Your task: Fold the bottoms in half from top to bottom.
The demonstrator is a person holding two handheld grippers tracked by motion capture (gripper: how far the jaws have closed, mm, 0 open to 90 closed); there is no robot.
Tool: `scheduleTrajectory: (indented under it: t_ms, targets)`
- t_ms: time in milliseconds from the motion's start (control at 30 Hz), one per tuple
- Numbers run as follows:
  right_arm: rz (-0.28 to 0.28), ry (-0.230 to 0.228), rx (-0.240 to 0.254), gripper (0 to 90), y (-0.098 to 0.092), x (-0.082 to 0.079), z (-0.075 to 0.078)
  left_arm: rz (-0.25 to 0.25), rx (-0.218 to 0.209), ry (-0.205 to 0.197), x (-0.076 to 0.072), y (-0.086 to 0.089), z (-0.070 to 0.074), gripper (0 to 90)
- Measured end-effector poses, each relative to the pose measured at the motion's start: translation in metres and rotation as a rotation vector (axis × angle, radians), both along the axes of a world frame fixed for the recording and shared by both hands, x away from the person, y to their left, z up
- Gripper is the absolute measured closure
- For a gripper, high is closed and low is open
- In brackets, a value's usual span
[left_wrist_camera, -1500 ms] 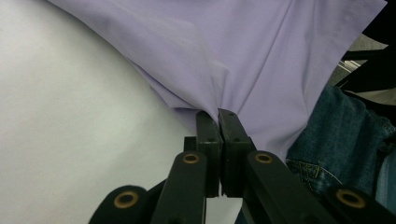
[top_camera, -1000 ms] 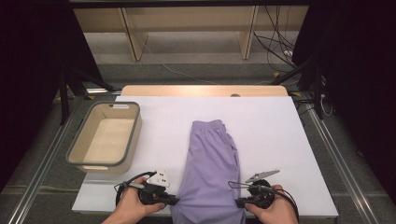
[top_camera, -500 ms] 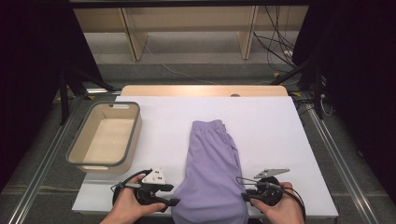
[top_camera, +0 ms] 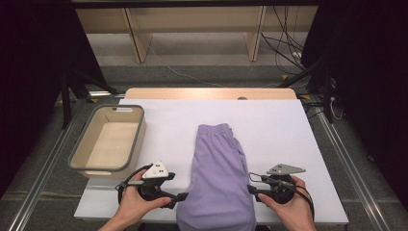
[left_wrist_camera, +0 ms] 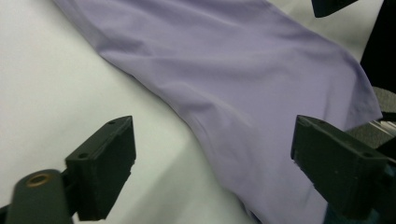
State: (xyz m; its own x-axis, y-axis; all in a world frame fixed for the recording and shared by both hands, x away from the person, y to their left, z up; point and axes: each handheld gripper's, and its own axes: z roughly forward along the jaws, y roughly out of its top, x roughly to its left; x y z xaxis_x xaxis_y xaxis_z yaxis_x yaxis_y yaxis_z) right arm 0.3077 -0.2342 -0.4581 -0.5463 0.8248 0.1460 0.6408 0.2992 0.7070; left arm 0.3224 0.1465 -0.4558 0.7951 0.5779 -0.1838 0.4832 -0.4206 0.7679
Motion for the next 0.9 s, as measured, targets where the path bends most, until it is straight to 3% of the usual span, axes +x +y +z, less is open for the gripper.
scheduleTrajectory:
  t_ms: [133,333,900]
  targets:
    - [-0.001,-0.064,0.032,26.5,-0.001,0.008,0.004,0.01,-0.004,-0.018,0.012,-0.002,0.003,6.5]
    - [0.0,-0.124,0.05,24.3,0.002,0.023,0.01,0.027,-0.005,-0.045,0.03,-0.008,0.006,3.5]
    - [-0.012,-0.156,0.043,24.0,0.012,0.065,0.022,0.074,-0.009,-0.07,0.068,-0.016,0.017,5.1]
